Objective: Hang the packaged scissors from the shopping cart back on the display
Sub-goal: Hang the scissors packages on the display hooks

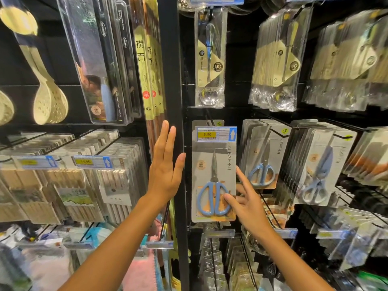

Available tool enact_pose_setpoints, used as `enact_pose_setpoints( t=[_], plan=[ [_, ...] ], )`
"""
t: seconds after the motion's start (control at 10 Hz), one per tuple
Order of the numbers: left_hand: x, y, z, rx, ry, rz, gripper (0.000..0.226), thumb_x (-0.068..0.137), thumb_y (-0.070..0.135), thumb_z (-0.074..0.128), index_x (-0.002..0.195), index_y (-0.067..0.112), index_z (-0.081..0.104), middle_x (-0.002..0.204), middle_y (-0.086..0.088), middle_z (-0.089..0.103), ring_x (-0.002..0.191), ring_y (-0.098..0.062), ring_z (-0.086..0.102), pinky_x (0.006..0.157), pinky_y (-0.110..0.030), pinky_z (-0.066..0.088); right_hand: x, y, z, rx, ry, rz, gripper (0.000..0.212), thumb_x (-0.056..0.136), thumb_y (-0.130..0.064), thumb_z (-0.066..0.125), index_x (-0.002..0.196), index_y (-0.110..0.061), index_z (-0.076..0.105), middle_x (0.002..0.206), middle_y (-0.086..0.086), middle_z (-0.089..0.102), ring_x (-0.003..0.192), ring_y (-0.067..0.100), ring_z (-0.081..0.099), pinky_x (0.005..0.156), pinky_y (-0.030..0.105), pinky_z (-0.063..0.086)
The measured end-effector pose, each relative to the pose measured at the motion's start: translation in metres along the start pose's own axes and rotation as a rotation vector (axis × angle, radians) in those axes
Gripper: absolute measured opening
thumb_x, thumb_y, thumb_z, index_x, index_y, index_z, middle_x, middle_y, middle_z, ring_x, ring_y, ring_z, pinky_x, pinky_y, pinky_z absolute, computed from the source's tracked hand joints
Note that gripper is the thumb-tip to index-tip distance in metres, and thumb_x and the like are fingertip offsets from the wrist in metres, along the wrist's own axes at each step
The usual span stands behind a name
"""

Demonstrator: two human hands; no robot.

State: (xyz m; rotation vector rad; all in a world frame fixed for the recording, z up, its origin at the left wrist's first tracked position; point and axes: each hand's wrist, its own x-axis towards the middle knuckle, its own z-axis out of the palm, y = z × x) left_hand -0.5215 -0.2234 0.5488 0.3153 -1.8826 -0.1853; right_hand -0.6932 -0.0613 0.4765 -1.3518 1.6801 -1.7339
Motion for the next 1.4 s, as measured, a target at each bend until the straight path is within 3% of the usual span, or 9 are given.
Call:
enact_pose_setpoints(
  t=[0.3, 0.4, 0.5, 0.6, 0.7, 0.8, 0.9, 1.1, 1.4],
  plan=[
    [0.000, 0.003, 0.000, -0.010, -0.001, -0.010, 0.061, 0.105, 0.025, 0.040, 0.158, 0.012, 0.013, 0.167, 0.014, -0.005, 0.156, -0.016, 0.003, 0.125, -0.028, 0.014, 0.013, 0.006, 0.003, 0.011, 0.003, 0.014, 0.079, 0.097, -0.007, 0.063, 0.158, -0.035, 0.021, 0.123, -0.004, 0.071, 0.096, 0.021, 0.076, 0.083, 0.041, 0.063],
    [0.000, 0.002, 0.001, -0.033, 0.002, -0.021, 0.061, 0.105, 0.024, 0.041, 0.158, 0.012, 0.013, 0.168, 0.013, -0.005, 0.156, -0.017, 0.003, 0.121, -0.055, 0.027, 0.028, 0.010, 0.008, -0.006, 0.017, 0.010, 0.080, 0.099, -0.010, 0.062, 0.158, -0.041, 0.018, 0.128, 0.001, 0.067, 0.094, 0.019, 0.076, 0.082, 0.040, 0.063],
    [0.000, 0.001, 0.000, -0.047, -0.002, -0.029, 0.062, 0.105, 0.026, 0.040, 0.159, 0.017, 0.011, 0.168, 0.013, -0.004, 0.156, -0.017, 0.004, 0.114, -0.061, 0.036, 0.042, 0.017, 0.013, -0.037, 0.031, -0.013, 0.084, 0.100, -0.015, 0.061, 0.155, -0.053, 0.012, 0.126, 0.001, 0.067, 0.091, 0.021, 0.076, 0.079, 0.042, 0.063],
    [0.001, -0.001, 0.001, -0.043, -0.002, -0.015, 0.061, 0.104, 0.028, 0.039, 0.158, 0.019, 0.011, 0.167, 0.016, -0.006, 0.156, -0.014, 0.002, 0.119, -0.056, 0.031, 0.064, 0.032, 0.017, -0.179, 0.050, -0.025, 0.086, 0.101, -0.022, 0.060, 0.147, -0.068, 0.004, 0.106, 0.008, 0.073, 0.085, 0.033, 0.074, 0.074, 0.056, 0.061],
    [0.001, -0.002, 0.003, -0.039, 0.001, -0.006, 0.061, 0.105, 0.032, 0.036, 0.159, 0.019, 0.009, 0.167, 0.017, -0.007, 0.156, -0.013, 0.001, 0.123, -0.043, 0.023, 0.081, 0.037, 0.020, -0.304, 0.048, -0.021, 0.090, 0.101, -0.026, 0.060, 0.146, -0.068, -0.006, 0.116, -0.011, 0.067, 0.087, 0.016, 0.074, 0.076, 0.049, 0.063],
    [0.002, -0.005, 0.005, -0.036, 0.010, 0.008, 0.059, 0.107, 0.037, 0.032, 0.159, 0.017, 0.010, 0.167, 0.016, -0.007, 0.156, -0.012, -0.001, 0.124, -0.022, 0.011, 0.106, 0.056, 0.023, -0.381, 0.079, -0.008, 0.090, 0.101, -0.030, 0.058, 0.147, -0.066, -0.011, 0.117, 0.007, 0.072, 0.085, 0.024, 0.074, 0.075, 0.055, 0.061],
    [0.002, -0.006, 0.006, -0.044, 0.012, 0.025, 0.059, 0.108, 0.038, 0.030, 0.160, 0.031, 0.003, 0.167, 0.015, -0.008, 0.156, -0.013, -0.002, 0.124, -0.022, 0.009, 0.131, 0.081, 0.024, -0.433, 0.101, -0.005, 0.091, 0.101, -0.027, 0.057, 0.147, -0.065, -0.011, 0.100, 0.014, 0.073, 0.081, 0.029, 0.073, 0.075, 0.059, 0.059],
    [0.001, -0.011, 0.007, -0.052, 0.016, 0.053, 0.059, 0.108, 0.038, 0.030, 0.159, 0.033, 0.000, 0.167, 0.016, -0.009, 0.156, -0.013, -0.003, 0.124, -0.024, 0.009, 0.154, 0.095, 0.028, -0.493, 0.141, 0.067, 0.095, 0.101, -0.032, 0.058, 0.135, -0.076, -0.020, 0.099, 0.007, 0.070, 0.084, 0.024, 0.069, 0.083, 0.057, 0.057],
    [0.001, -0.010, 0.007, -0.092, -0.004, 0.059, 0.060, 0.108, 0.038, 0.029, 0.159, 0.035, -0.002, 0.166, 0.019, -0.012, 0.155, -0.010, -0.004, 0.125, -0.025, 0.009, 0.122, 0.085, 0.019, -0.574, 0.071, 0.032, 0.092, 0.097, -0.039, 0.064, 0.151, -0.059, -0.008, 0.131, -0.003, 0.055, 0.103, 0.017, 0.066, 0.085, 0.048, 0.059]
  ],
)
